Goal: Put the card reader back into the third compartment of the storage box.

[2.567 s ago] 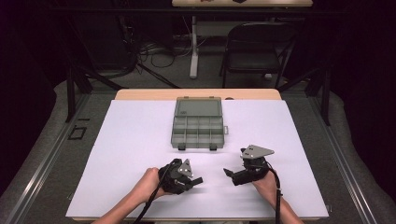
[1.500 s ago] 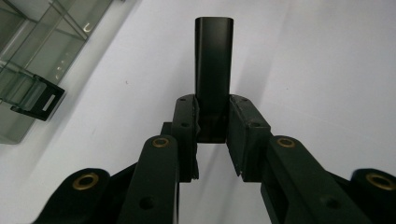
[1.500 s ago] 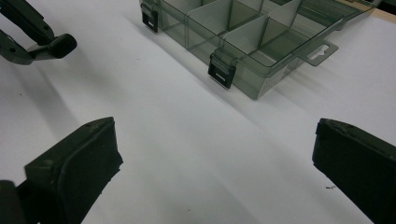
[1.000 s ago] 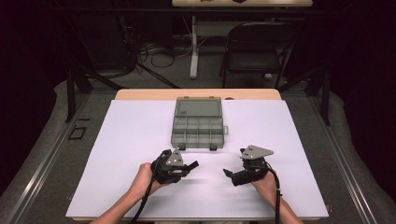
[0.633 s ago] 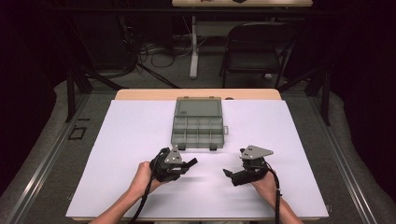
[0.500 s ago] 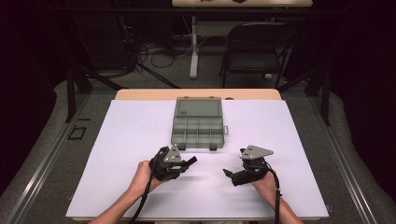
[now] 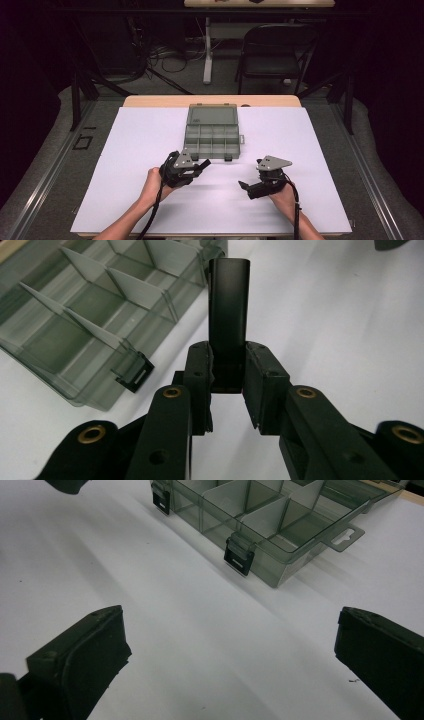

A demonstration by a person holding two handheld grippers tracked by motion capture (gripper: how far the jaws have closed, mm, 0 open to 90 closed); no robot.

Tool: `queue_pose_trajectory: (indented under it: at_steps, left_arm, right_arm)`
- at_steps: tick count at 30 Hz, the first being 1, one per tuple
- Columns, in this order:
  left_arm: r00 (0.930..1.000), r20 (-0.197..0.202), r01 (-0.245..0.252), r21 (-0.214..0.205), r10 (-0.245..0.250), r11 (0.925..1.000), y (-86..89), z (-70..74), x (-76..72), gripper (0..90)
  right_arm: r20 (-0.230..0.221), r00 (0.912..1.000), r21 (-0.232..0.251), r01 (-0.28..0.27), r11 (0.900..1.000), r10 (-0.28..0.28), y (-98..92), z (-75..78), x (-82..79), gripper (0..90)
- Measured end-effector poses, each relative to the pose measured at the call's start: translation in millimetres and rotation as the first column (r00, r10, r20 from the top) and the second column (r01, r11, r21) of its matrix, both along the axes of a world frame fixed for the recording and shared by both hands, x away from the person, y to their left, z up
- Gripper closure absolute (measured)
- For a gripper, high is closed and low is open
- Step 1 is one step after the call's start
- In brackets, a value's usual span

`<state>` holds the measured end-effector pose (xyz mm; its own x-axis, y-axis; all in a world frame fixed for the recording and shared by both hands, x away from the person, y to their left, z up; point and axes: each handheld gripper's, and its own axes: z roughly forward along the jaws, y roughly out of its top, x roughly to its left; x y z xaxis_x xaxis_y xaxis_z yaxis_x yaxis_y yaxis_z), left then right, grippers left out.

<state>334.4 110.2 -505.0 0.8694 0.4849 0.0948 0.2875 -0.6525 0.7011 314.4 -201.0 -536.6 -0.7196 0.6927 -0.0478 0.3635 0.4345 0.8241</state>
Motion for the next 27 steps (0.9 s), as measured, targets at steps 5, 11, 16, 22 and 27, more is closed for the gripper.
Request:
queue_pose_trajectory:
  at_steps: [5, 11, 16, 22, 27]
  left_arm:
    - [0.9997, 0.008, -0.023, -0.027, 0.023, 0.9994, 1.6, 1.3, 5.0, 73.0]
    - [0.9992, 0.018, -0.036, -0.039, 0.037, 0.9986, 2.6, 2.4, 8.8, 73.0]
    - [0.9982, 0.028, -0.051, -0.058, 0.053, 0.997, 3.4, 4.8, 11.3, 73.0]
    - [0.9972, 0.036, -0.063, -0.074, 0.065, 0.9953, 3.7, 7.3, 16.1, 73.0]
    - [0.9969, 0.035, -0.068, -0.079, 0.071, 0.9945, 2.6, 6.6, 19.9, 73.0]
  right_arm:
    - [0.0, 1.0, 0.002, 0.001, 1.0, -0.001, 0.1, -0.2, 0.3, 0.0]
    - [-0.004, 1.0, 0.0, 0.0, 1.0, 0.0, 0.2, -0.9, 0.6, 0.0]
    - [-0.003, 1.0, 0.001, 0.004, 1.0, -0.004, -0.4, -0.7, 1.0, 0.0]
    - [0.0, 1.0, 0.002, 0.005, 1.0, -0.005, -0.4, -0.8, 0.8, 0.0]
    - [0.002, 1.0, 0.004, 0.006, 1.0, -0.006, -0.7, -0.4, 0.7, 0.0]
